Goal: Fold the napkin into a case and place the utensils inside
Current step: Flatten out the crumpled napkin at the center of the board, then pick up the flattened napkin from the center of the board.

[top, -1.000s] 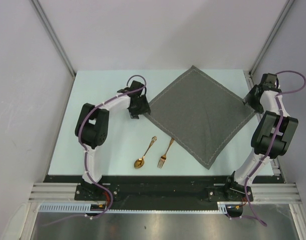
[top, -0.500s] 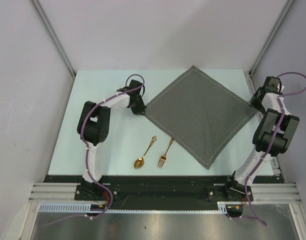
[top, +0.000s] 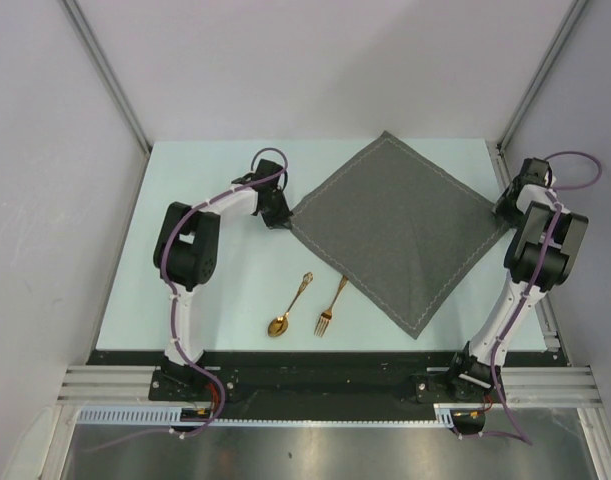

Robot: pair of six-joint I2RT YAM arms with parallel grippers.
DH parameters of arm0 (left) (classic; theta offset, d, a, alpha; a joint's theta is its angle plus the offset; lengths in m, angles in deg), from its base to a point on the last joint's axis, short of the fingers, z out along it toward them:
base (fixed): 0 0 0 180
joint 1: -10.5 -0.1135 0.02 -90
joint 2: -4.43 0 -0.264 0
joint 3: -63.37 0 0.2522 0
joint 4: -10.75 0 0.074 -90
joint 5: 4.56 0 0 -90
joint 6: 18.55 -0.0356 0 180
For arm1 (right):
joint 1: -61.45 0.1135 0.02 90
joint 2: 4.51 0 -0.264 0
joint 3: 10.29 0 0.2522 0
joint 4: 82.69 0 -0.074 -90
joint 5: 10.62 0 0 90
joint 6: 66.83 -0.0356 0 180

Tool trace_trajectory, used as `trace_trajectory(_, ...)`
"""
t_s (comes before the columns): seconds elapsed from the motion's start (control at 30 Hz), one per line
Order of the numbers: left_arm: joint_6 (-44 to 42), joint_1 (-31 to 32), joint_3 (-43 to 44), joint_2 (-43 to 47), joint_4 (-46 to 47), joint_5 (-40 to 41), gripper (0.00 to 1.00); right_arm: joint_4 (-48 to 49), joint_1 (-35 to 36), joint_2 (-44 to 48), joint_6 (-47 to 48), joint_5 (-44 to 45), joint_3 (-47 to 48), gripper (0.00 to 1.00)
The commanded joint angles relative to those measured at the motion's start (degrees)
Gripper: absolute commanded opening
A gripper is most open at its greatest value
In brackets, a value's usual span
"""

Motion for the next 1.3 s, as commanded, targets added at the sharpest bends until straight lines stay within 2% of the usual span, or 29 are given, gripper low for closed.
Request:
trace_trajectory(0.0,-1.7,-0.6,-0.3,1.9,1.3,-0.2,0.0,1.9,-0.3,-2.6,-0.8,-0.1,3.5,0.51)
trace_trajectory(0.1,-1.8,-0.6,-1.0,2.0,2.1,-0.7,0.0,1.7,-0.5,-3.3,-1.0,0.8,4.4,0.46)
trace_trajectory(0.23,-1.4,-0.6,-1.3,2.0,2.4,-1.0,0.0,0.4,-0.6,-4.8,-0.9,0.7,7.7,0.28)
trace_trajectory(0.27,-1.2,-0.6,-1.5,2.2,2.5,-1.3,0.0,-0.3,-0.6,-5.2,-0.8,1.1,8.6,0.28)
trace_trajectory(0.3,-1.1,-0.6,-1.8,2.3,2.7,-1.5,0.0,-1.1,-0.6,-5.5,-0.8,1.0,9.3,0.29)
trace_trajectory(0.33,-1.1,-0.6,-1.8,2.4,2.8,-1.7,0.0,-2.3,-0.5,-5.4,-0.8,0.7,9.8,0.37)
trace_trajectory(0.43,-0.3,-0.5,-2.8,3.5,3.5,-2.5,0.0,-3.4,1.3,-2.5,-0.6,4.0,9.3,0.51)
trace_trajectory(0.53,0.2,-0.6,-4.3,5.8,4.9,-3.2,0.0,-6.7,3.0,1.9,-1.4,9.9,9.3,0.57)
trace_trajectory(0.63,0.7,-0.5,-6.0,8.6,5.3,-1.7,0.07,-13.1,5.5,7.0,-4.1,14.1,10.3,0.63)
trace_trajectory(0.67,1.0,-0.5,-6.7,9.6,5.6,-1.3,0.17,-14.5,6.6,8.3,-4.5,15.0,10.4,0.63)
trace_trajectory(0.73,1.8,-0.6,-9.5,12.5,7.0,0.3,0.3,-17.8,10.7,11.7,-6.2,19.5,8.9,0.65)
trace_trajectory(0.77,2.1,-0.5,-10.4,13.3,7.5,0.7,0.42,-19.1,12.0,15.0,-7.1,20.9,8.1,0.65)
trace_trajectory(0.87,2.2,-0.5,-12.1,14.6,8.5,1.3,0.57,-22.9,17.2,22.2,-11.0,20.8,2.6,0.65)
trace_trajectory(0.97,1.9,-0.5,-11.3,12.9,7.7,1.1,0.63,-23.4,22.6,28.9,-14.5,15.5,-8.2,0.65)
trace_trajectory(1.1,1.6,-0.3,-7.8,9.6,5.9,2.1,0.62,-27.2,29.8,40.3,-20.3,12.5,-20.7,0.64)
trace_trajectory(1.27,2.2,0.6,-6.9,8.0,5.5,6.3,0.58,-32.9,37.6,49.5,-28.2,7.8,-34.3,0.61)
